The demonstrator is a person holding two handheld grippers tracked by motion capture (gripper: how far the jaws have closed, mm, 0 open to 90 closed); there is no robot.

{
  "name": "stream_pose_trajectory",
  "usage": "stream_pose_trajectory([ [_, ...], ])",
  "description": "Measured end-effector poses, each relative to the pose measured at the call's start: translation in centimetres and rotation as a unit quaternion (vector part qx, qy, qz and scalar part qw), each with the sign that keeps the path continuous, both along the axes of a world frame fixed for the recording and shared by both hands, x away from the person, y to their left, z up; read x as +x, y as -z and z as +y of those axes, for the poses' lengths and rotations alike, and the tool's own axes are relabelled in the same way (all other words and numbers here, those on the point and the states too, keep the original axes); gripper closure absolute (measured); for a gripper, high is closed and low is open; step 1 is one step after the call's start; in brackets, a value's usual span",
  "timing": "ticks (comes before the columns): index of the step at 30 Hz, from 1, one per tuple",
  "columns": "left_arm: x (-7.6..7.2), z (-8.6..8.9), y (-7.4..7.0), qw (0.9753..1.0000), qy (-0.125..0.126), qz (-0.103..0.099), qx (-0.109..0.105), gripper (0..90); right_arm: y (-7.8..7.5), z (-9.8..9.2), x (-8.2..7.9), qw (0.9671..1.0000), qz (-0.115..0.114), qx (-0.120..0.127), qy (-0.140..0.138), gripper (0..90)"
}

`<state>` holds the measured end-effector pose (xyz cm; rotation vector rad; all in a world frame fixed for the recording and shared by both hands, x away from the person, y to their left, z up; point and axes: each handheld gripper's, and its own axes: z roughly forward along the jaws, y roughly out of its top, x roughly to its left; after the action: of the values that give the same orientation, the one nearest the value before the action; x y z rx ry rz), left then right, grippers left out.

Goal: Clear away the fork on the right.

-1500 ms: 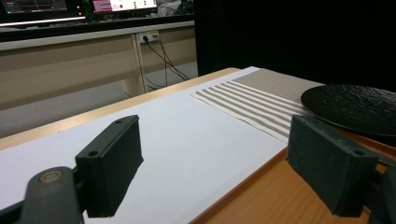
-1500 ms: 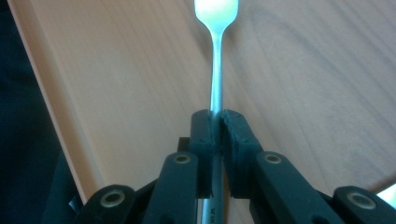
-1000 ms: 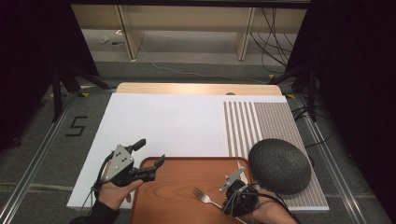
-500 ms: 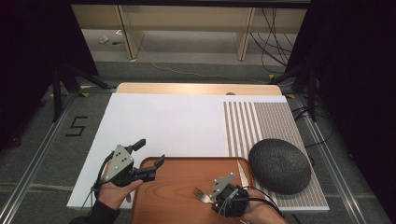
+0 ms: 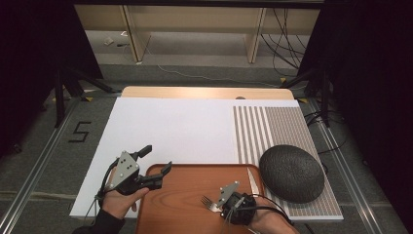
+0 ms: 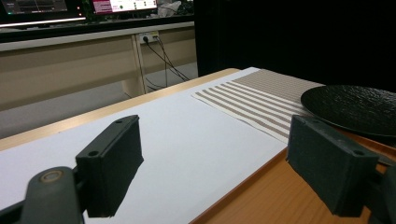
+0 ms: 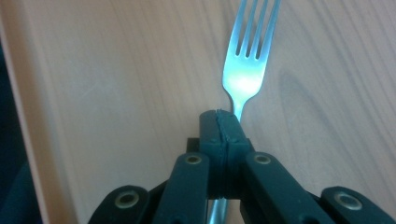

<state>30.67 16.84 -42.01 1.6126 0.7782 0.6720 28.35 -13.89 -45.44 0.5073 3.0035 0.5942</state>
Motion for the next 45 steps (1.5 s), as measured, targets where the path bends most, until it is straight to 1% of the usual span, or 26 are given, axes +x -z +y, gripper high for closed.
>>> stream_pose_trajectory([
  [2, 0.0, 0.0, 0.0, 1.0, 0.0, 0.0, 0.0, 17.7, 0.1, 0.0, 0.0, 1.0, -0.004, -0.003, -0.001, 90.0],
  [7, 0.0, 0.0, 0.0, 1.0, 0.0, 0.0, 0.001, 17.7, 0.1, 0.1, 0.1, 1.0, -0.004, -0.007, -0.001, 90.0],
  [10, 0.0, 0.0, 0.0, 1.0, 0.0, 0.0, -0.001, 17.8, 0.1, 0.0, 0.2, 0.9999, -0.008, -0.009, 0.002, 90.0],
  [11, 0.0, 0.0, 0.0, 1.0, -0.001, 0.0, -0.001, 17.8, 0.1, 0.0, 0.2, 0.9999, -0.006, -0.013, 0.006, 90.0],
  [12, 0.0, 0.0, 0.0, 1.0, -0.001, 0.0, 0.0, 17.8, 0.1, -0.1, 0.3, 0.9999, -0.008, -0.011, 0.006, 90.0],
  [15, 0.0, 0.1, 0.0, 1.0, -0.001, 0.0, 0.0, 17.8, 0.1, -0.3, 0.5, 0.9997, -0.011, -0.015, 0.014, 90.0],
  [16, 0.0, 0.1, 0.0, 1.0, -0.001, 0.0, -0.001, 17.7, 0.1, -0.4, 0.5, 0.9996, -0.008, -0.021, 0.014, 90.0],
  [17, 0.0, 0.1, 0.0, 1.0, -0.001, 0.0, -0.001, 17.7, 0.2, -0.5, 0.6, 0.9996, -0.013, -0.019, 0.015, 90.0],
  [19, 0.0, 0.1, 0.0, 1.0, 0.0, 0.0, -0.001, 17.7, 0.2, -0.7, 0.8, 0.9995, -0.014, -0.023, 0.019, 90.0],
  [23, 0.0, 0.0, 0.0, 1.0, 0.001, 0.0, -0.001, 17.7, 0.1, -1.2, 1.1, 0.999, -0.013, -0.027, 0.032, 90.0],
  [29, -0.1, 0.0, -0.1, 1.0, 0.001, -0.002, -0.001, 17.7, 0.1, -1.8, 1.5, 0.9987, -0.013, -0.031, 0.039, 90.0],
  [31, -0.1, 0.0, -0.1, 1.0, 0.001, -0.002, -0.001, 17.7, 0.1, -1.9, 1.5, 0.9984, -0.01, -0.036, 0.043, 90.0],
  [32, -0.1, 0.0, -0.1, 1.0, 0.001, -0.002, 0.0, 17.7, 0.1, -2.0, 1.6, 0.9985, -0.012, -0.036, 0.04, 90.0],
  [34, -0.1, 0.0, -0.1, 1.0, 0.001, -0.003, 0.0, 17.7, 0.1, -2.2, 1.7, 0.998, -0.013, -0.041, 0.046, 90.0],
  [37, -0.1, 0.1, -0.1, 1.0, 0.001, -0.003, -0.001, 17.8, 0.1, -2.5, 1.9, 0.9978, -0.013, -0.041, 0.05, 90.0],
  [38, -0.1, 0.1, -0.1, 1.0, 0.001, -0.003, -0.001, 17.7, 0.1, -2.6, 1.9, 0.9975, -0.009, -0.045, 0.054, 90.0],
  [39, -0.1, 0.1, -0.1, 1.0, 0.001, -0.003, -0.001, 17.7, 0.1, -2.7, 2.0, 0.9976, -0.013, -0.042, 0.053, 90.0],
  [42, -0.1, 0.1, -0.1, 1.0, 0.001, -0.003, -0.001, 17.7, 0.1, -3.1, 2.2, 0.9971, -0.008, -0.044, 0.062, 90.0],
  [45, -0.1, 0.0, -0.1, 1.0, 0.001, -0.003, 0.0, 17.8, 0.1, -3.5, 2.3, 0.9969, -0.013, -0.046, 0.063, 89.7],
])
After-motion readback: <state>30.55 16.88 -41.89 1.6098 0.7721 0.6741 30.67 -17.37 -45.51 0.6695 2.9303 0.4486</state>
